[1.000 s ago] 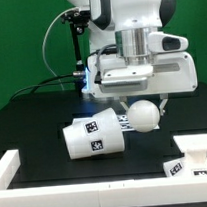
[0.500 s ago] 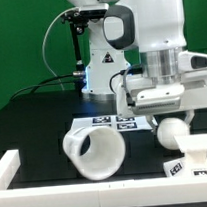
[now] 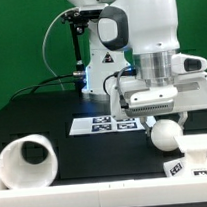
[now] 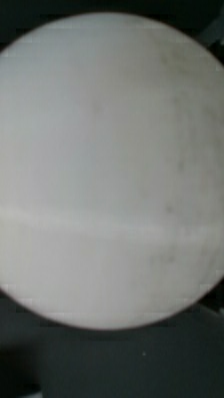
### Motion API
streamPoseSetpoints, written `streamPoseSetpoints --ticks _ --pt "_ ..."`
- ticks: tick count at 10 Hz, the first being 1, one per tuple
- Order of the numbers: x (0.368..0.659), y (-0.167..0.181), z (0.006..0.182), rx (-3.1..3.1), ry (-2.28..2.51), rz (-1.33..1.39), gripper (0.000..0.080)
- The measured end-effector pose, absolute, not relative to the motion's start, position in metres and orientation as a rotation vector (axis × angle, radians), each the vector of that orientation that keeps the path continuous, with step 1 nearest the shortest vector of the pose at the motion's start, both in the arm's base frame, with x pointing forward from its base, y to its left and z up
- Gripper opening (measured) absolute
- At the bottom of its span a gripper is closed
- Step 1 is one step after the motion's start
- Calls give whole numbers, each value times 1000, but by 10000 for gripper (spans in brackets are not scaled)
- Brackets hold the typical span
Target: Assemble lamp
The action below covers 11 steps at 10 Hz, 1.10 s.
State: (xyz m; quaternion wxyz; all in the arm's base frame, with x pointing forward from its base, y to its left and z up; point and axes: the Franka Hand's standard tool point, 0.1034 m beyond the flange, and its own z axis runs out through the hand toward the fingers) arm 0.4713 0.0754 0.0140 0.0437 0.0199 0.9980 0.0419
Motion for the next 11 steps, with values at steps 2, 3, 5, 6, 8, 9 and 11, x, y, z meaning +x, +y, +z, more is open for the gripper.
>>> streamPoseSetpoints --ticks 2,3,5,6,8,9,11 --pt "474 74 13 11 3029 164 422" --pt "474 73 12 11 3025 168 422" --pt "473 73 12 31 3028 165 522" --pt "473 72 11 39 3029 166 522" --pt "473 72 11 56 3030 167 656" --pt "472 71 10 66 3031 167 692" --pt "472 71 10 79 3031 167 697"
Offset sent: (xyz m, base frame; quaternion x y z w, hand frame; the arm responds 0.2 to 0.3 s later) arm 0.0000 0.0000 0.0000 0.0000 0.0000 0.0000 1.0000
